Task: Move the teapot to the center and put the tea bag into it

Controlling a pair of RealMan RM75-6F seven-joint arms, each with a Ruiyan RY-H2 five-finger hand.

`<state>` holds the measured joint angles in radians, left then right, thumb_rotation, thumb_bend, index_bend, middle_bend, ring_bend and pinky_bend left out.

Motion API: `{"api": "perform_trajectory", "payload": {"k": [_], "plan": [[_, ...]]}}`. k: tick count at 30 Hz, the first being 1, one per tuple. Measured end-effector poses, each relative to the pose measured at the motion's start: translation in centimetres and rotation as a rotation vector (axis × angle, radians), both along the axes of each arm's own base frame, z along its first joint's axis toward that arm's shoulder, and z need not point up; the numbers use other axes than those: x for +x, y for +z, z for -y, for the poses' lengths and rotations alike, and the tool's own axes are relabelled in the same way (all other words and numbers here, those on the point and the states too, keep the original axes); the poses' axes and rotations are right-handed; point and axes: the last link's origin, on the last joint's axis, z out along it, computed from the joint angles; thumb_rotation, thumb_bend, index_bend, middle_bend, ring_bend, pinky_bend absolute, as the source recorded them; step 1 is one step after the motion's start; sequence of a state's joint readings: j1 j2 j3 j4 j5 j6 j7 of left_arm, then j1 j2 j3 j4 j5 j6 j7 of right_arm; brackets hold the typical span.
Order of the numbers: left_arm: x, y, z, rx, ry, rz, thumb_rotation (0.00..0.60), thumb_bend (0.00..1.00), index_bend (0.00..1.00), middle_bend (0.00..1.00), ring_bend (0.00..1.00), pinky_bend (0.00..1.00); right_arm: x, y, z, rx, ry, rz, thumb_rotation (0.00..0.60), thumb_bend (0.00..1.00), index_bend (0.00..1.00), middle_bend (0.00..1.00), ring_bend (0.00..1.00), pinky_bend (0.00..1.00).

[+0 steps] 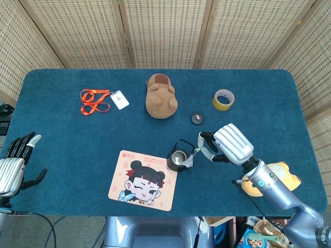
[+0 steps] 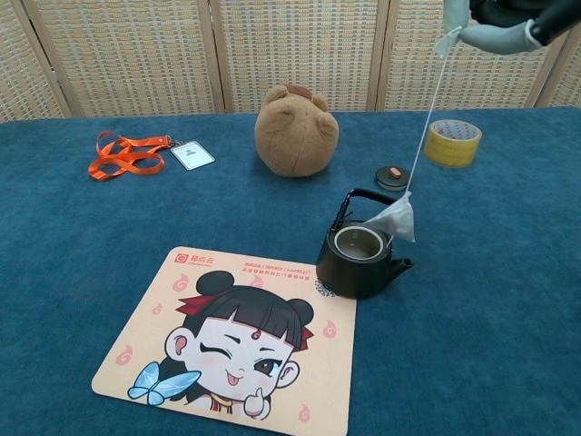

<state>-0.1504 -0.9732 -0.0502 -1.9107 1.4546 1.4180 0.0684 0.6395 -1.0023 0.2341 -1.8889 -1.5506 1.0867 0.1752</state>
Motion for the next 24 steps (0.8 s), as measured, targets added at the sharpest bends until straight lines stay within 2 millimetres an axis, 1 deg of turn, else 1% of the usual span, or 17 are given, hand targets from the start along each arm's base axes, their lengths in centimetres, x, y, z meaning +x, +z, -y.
{"api": "perform_trajectory", "payload": {"k": [7,11,19,24], "plan": [[-0.3,0.0,0.2,0.001,0.007,0.001,0.6,0.35,0.0,0.0,0.0,0.0,1.1,-0.5,-0.1,0.023,0.033,0.016,0.6,0.7,0.69,0.89,0.94,1.0],[-0.5,0.0,0.2,0.001,0.012,0.003,0.6,0.35,0.0,0.0,0.0,0.0,1.5,-0.7,0.2,0.028,0.033,0.018,0.6,0.7,0.69,0.89,0.94,1.0],[-1.0,-0.2,0.2,-0.004,0.023,0.004,0.6,0.35,0.0,0.0,0.0,0.0,1.3,-1.6,1.5,0.031,-0.001,0.013,0.6,0.7,0.69,0.89,0.94,1.0],[-1.2,-0.3,0.2,-0.006,0.028,0.004,0.6,0.35,0.0,0.0,0.0,0.0,1.3,-2.3,1.6,0.042,-0.006,0.006,0.6,0.7,0.69,0.89,0.94,1.0]]}}
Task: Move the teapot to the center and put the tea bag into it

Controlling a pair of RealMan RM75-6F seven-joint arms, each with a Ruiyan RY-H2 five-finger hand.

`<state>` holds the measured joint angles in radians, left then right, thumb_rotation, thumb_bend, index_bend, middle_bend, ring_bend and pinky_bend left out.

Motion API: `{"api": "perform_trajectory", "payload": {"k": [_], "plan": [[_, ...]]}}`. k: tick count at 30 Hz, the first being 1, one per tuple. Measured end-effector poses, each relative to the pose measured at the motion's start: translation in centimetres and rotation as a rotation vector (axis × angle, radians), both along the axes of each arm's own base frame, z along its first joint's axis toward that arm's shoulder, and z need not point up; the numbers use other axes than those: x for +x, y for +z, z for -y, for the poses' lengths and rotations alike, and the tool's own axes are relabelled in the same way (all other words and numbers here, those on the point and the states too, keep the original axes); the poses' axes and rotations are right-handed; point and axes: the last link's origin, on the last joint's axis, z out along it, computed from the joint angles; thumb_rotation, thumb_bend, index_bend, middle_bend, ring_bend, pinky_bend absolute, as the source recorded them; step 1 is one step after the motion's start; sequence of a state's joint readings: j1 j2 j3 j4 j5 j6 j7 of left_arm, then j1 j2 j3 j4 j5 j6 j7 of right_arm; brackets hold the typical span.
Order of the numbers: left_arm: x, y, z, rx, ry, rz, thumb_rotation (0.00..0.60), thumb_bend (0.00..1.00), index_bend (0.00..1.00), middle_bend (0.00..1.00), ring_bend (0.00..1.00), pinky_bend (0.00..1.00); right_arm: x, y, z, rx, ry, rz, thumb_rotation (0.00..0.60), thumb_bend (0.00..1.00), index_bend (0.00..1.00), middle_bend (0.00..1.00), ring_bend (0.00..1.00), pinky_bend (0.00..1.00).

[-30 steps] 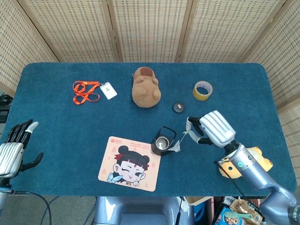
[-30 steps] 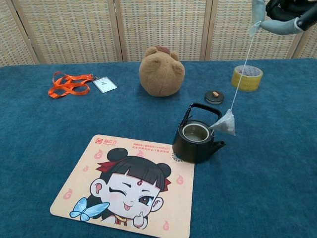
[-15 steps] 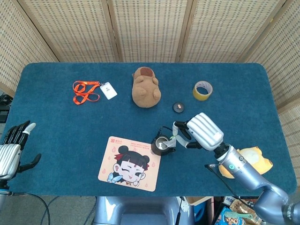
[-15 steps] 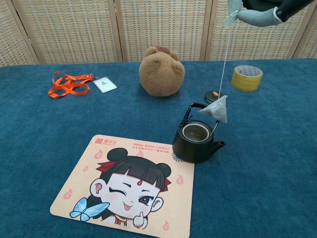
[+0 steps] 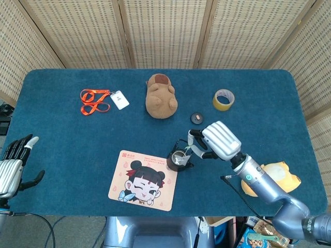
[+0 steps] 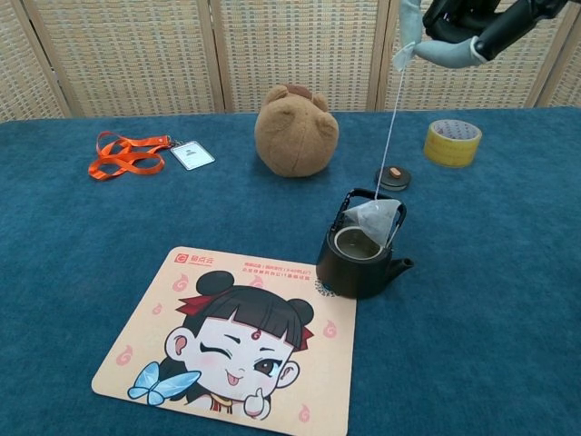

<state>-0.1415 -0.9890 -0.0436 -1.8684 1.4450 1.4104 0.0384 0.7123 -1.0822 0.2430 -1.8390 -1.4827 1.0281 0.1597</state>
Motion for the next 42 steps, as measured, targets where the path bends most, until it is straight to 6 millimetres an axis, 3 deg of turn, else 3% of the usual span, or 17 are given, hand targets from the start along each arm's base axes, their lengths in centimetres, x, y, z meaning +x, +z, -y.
{"api": "perform_trajectory", "payload": {"k": [26,42], "plan": [[-1.3,-0.3,0.2,-0.007,0.036,0.004,0.6,0.35,0.0,0.0,0.0,0.0,-0.5,-4.1,1.9,0.04,-0.034,-0.07,0.6,0.7,0.69,0.89,0.94,1.0],[-0.7,-0.4,0.2,-0.016,0.017,0.004,0.6,0.35,0.0,0.0,0.0,0.0,-5.0,-5.9,0.6,0.061,-0.09,-0.204,0.6,0.7,0.69,0.89,0.94,1.0]]}}
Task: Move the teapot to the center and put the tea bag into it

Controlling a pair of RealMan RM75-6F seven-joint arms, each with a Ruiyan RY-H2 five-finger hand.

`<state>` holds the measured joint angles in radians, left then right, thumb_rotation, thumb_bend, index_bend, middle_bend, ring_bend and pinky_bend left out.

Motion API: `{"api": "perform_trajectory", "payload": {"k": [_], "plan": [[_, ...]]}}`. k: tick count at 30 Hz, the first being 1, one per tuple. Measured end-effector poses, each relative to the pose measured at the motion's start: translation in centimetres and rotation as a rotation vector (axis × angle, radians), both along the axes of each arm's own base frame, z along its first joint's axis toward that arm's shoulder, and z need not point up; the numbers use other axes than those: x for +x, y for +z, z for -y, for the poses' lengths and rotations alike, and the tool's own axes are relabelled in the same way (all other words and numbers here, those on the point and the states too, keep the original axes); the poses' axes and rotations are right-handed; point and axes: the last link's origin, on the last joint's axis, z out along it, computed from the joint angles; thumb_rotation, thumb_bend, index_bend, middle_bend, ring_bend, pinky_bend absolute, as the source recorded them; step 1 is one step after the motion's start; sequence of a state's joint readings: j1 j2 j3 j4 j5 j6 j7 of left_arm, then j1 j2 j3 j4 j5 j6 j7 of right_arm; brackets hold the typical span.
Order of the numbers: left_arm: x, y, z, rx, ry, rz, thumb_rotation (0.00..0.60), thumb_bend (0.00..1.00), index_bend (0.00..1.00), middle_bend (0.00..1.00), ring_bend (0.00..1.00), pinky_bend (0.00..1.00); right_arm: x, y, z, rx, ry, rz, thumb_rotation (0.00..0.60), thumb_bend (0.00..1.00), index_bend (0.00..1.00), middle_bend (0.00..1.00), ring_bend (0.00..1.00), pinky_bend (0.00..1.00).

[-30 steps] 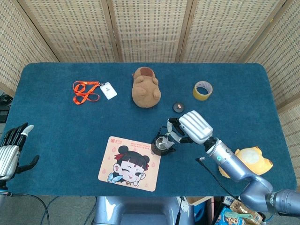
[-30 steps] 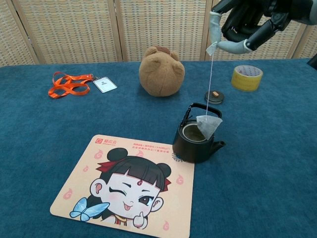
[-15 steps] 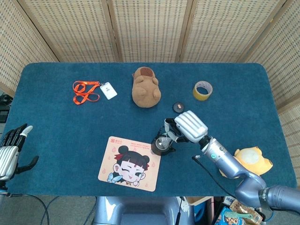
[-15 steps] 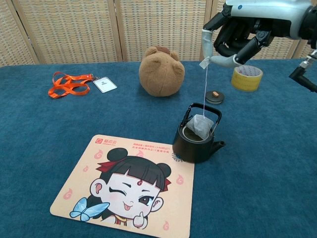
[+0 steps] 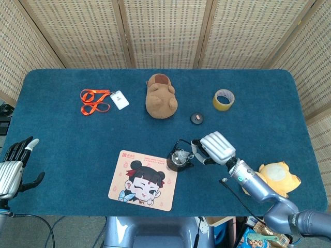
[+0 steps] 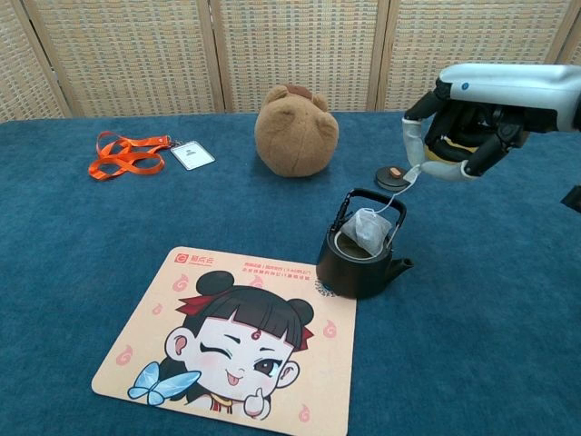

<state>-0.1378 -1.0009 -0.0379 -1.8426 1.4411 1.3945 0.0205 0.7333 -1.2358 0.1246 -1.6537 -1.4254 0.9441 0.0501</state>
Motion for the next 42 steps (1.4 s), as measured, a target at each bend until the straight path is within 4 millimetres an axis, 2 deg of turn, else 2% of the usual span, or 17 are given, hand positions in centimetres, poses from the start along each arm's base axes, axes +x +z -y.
{"api": "perform_trajectory", "payload": {"k": [10,24,35,37,42], "plan": [[0.5,0.5,0.0,0.011,-0.011,-0.01,0.6,0.35,0.0,0.0,0.0,0.0,-1.6,-0.8,-0.9,0.051,0.018,-0.068,0.6,0.7,0.68,0.88,0.94,1.0],[0.9,0.6,0.2,0.015,-0.014,-0.015,0.6,0.35,0.0,0.0,0.0,0.0,-3.2,-0.8,-1.1,0.042,0.065,-0.184,0.6,0.7,0.47,0.83,0.94,1.0],[1.0,0.6,0.1,0.014,-0.015,-0.019,0.6,0.35,0.0,0.0,0.0,0.0,-3.0,0.1,-0.9,0.024,0.073,-0.201,0.577,0.7,0.41,0.82,0.94,1.0],[1.0,0.6,0.1,0.014,-0.015,-0.018,0.6,0.35,0.0,0.0,0.0,0.0,-2.9,0.2,-0.9,0.028,0.076,-0.205,0.572,0.72,0.38,0.83,0.94,1.0],[1.1,0.7,0.1,0.021,-0.018,-0.021,0.6,0.35,0.0,0.0,0.0,0.0,-2.1,0.3,-1.0,0.055,0.083,-0.224,0.551,0.83,0.31,0.88,0.94,1.0]]}}
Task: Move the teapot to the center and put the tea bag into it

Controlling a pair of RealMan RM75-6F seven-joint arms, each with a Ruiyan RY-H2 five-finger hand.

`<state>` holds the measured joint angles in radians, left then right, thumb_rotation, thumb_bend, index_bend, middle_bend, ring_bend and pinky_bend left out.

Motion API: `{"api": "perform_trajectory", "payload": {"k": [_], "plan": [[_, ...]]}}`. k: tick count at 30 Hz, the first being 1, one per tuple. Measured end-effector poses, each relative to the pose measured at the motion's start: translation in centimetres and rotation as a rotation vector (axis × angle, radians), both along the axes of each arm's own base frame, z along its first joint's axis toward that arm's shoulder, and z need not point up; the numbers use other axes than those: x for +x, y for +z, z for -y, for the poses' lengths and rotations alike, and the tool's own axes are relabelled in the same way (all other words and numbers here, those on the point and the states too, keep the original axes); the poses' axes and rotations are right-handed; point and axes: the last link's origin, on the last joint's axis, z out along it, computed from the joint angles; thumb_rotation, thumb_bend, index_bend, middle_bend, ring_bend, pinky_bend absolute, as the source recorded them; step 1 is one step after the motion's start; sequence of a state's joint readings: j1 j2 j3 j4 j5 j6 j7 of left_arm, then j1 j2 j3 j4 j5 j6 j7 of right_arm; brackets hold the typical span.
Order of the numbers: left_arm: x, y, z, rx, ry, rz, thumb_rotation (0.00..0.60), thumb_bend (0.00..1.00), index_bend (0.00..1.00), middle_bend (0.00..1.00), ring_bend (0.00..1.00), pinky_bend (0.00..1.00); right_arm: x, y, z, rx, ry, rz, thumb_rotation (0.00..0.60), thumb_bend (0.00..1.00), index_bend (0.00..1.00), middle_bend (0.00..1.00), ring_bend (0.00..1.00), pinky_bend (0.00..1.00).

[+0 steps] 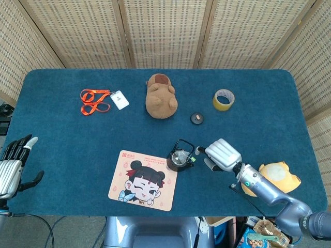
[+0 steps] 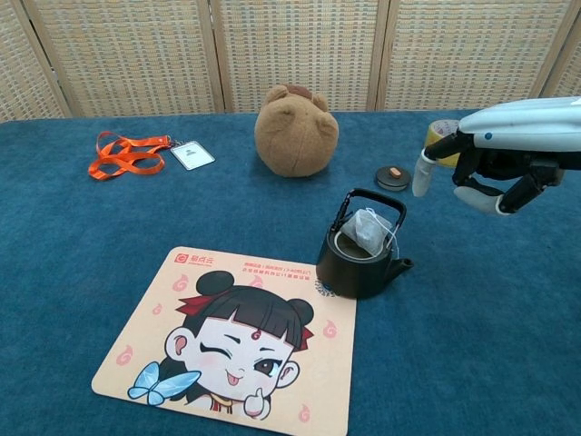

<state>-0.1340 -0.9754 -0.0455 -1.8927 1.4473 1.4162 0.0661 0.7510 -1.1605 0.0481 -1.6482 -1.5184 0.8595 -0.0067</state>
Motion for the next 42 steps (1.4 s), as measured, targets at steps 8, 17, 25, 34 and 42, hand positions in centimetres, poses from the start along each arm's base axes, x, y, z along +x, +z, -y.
{"api": "perform_trajectory", "payload": {"k": [8,17,25,34,42], "plan": [[0.1,0.1,-0.1,0.004,-0.005,-0.006,0.6,0.35,0.0,0.0,0.0,0.0,1.4,-0.4,-0.1,0.058,0.005,-0.038,0.509,0.96,0.28,0.94,0.97,1.0],[0.1,0.0,-0.1,-0.002,-0.002,-0.007,0.6,0.35,0.0,0.0,0.0,0.0,2.8,-1.4,0.0,0.108,0.01,-0.072,0.493,1.0,0.27,0.95,0.98,1.0],[-0.1,-0.2,-0.1,-0.007,0.005,-0.005,0.6,0.35,0.0,0.0,0.0,0.0,3.7,-2.9,0.0,0.125,0.027,-0.099,0.495,1.0,0.26,0.95,0.98,1.0],[-0.4,-0.2,0.0,-0.006,0.016,-0.005,0.6,0.35,0.0,0.0,0.0,0.0,4.2,-4.7,0.3,0.129,0.038,-0.133,0.494,1.0,0.25,0.95,0.98,1.0],[-0.5,-0.2,0.0,-0.007,0.019,-0.004,0.6,0.35,0.0,0.0,0.0,0.0,3.5,-5.2,1.0,0.119,0.023,-0.174,0.495,1.0,0.25,0.95,0.98,1.0]]}}
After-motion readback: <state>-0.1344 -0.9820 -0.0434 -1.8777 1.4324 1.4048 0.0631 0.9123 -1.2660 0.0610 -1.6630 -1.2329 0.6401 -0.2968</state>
